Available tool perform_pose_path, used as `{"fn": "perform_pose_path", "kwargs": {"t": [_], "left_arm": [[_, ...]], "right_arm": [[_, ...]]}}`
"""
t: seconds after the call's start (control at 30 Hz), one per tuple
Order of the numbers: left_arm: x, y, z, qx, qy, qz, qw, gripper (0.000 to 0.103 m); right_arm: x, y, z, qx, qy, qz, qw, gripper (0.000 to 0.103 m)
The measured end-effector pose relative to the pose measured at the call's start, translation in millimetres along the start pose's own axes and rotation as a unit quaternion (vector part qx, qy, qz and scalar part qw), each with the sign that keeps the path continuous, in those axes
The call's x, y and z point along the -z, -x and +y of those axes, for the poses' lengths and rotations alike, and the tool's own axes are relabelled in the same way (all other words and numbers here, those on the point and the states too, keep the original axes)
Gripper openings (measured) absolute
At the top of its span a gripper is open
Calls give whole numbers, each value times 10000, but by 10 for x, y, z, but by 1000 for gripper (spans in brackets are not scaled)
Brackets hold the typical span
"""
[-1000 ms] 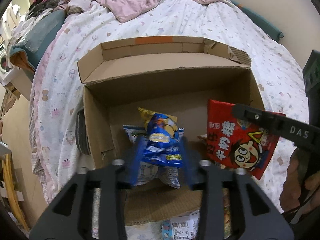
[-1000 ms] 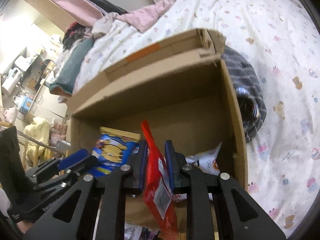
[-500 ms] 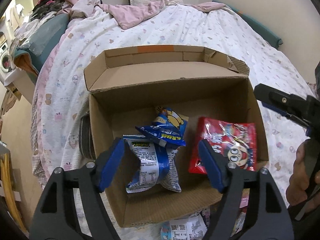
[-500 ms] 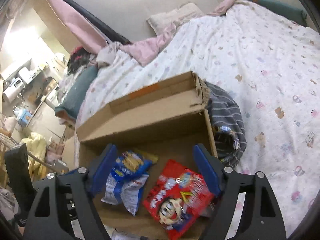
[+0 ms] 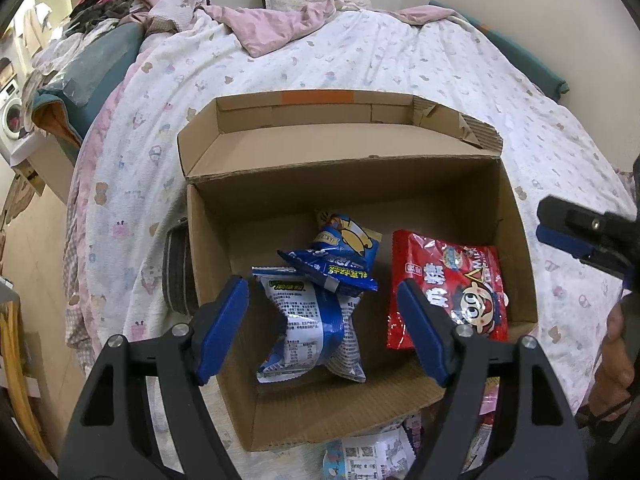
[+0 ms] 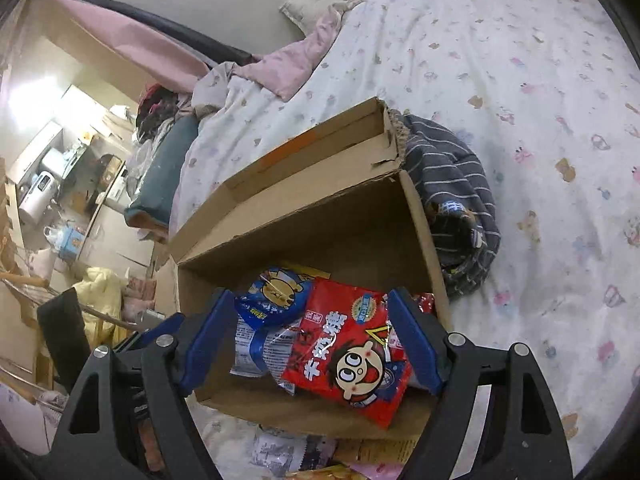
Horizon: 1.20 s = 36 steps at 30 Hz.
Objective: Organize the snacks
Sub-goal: 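Withdraw both open tools from the box toward the remaining snack pile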
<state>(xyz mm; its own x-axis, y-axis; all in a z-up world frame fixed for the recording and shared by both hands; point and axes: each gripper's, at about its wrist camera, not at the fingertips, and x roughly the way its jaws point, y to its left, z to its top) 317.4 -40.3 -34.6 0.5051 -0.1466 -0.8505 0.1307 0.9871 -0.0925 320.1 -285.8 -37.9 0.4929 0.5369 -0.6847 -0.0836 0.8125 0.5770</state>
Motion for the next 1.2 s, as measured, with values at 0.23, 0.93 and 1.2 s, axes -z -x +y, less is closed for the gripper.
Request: {"fn": "perform_pose_path", "kwargs": {"t": [0.23, 0.93, 1.2], "left_arm": [[128, 280, 13, 108, 97, -175, 9997, 74], [1165, 959, 203, -194, 153, -171, 9995, 74], [1365, 999, 53, -108, 43, 15, 9999, 74]], "right_arm": [[146, 113, 83, 177, 120, -32, 9998, 82], [1114, 728, 198, 447, 312, -261, 9982, 88], [1427, 867, 39, 661, 150, -147, 9976, 88]]}}
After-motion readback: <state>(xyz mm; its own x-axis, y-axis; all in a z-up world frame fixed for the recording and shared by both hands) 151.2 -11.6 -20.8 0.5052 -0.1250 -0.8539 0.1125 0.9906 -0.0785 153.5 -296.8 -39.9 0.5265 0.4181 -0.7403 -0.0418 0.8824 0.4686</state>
